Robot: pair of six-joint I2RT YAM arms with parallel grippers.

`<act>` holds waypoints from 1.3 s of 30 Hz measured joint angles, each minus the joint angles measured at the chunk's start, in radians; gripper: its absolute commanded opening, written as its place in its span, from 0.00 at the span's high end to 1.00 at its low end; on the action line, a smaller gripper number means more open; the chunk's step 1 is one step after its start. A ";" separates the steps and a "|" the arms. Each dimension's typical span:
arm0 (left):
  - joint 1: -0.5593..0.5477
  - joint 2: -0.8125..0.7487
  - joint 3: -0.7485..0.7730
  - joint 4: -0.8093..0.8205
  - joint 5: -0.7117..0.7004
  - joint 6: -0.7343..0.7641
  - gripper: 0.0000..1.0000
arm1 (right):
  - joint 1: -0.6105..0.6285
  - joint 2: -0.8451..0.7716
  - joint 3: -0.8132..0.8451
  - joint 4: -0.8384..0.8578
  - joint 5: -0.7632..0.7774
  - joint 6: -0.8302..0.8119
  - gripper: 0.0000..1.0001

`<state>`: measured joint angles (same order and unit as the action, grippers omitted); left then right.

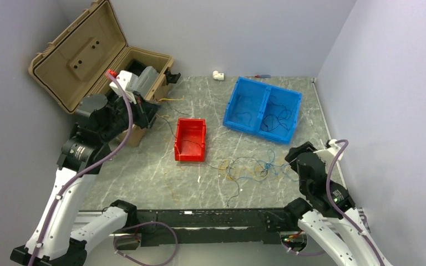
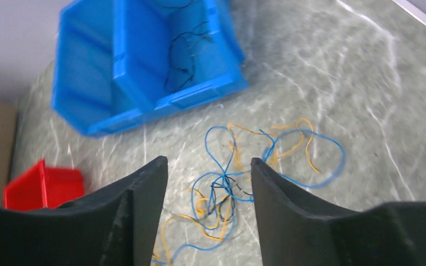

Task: Untangle the cables
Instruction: Untie the cable.

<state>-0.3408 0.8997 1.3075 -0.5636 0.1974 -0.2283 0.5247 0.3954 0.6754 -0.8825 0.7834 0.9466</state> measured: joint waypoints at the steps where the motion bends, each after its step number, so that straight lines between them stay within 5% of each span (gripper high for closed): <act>1: -0.001 0.003 0.002 0.011 0.054 -0.003 1.00 | 0.000 -0.010 -0.005 0.031 -0.032 -0.044 0.29; 9: -0.089 0.056 0.008 0.100 0.316 -0.040 1.00 | -0.001 -0.008 -0.043 0.346 -0.493 -0.399 0.16; 16: -0.239 0.111 0.008 0.160 0.341 -0.055 1.00 | 0.000 0.147 -0.056 0.668 -1.049 -0.540 0.21; 21: -0.300 0.167 0.010 0.187 0.340 -0.067 1.00 | 0.012 0.296 -0.056 0.829 -1.290 -0.578 0.20; 29: -0.336 0.217 0.025 0.229 0.343 -0.101 1.00 | 0.082 0.386 -0.056 1.016 -1.493 -0.634 0.19; 39: -0.341 0.226 0.068 0.238 0.348 -0.110 1.00 | 0.164 0.513 -0.056 1.098 -1.489 -0.694 0.26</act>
<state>-0.6823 1.1255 1.3754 -0.3252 0.5449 -0.3386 0.6891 0.9081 0.6189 0.2153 -0.7052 0.2531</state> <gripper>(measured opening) 0.012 0.787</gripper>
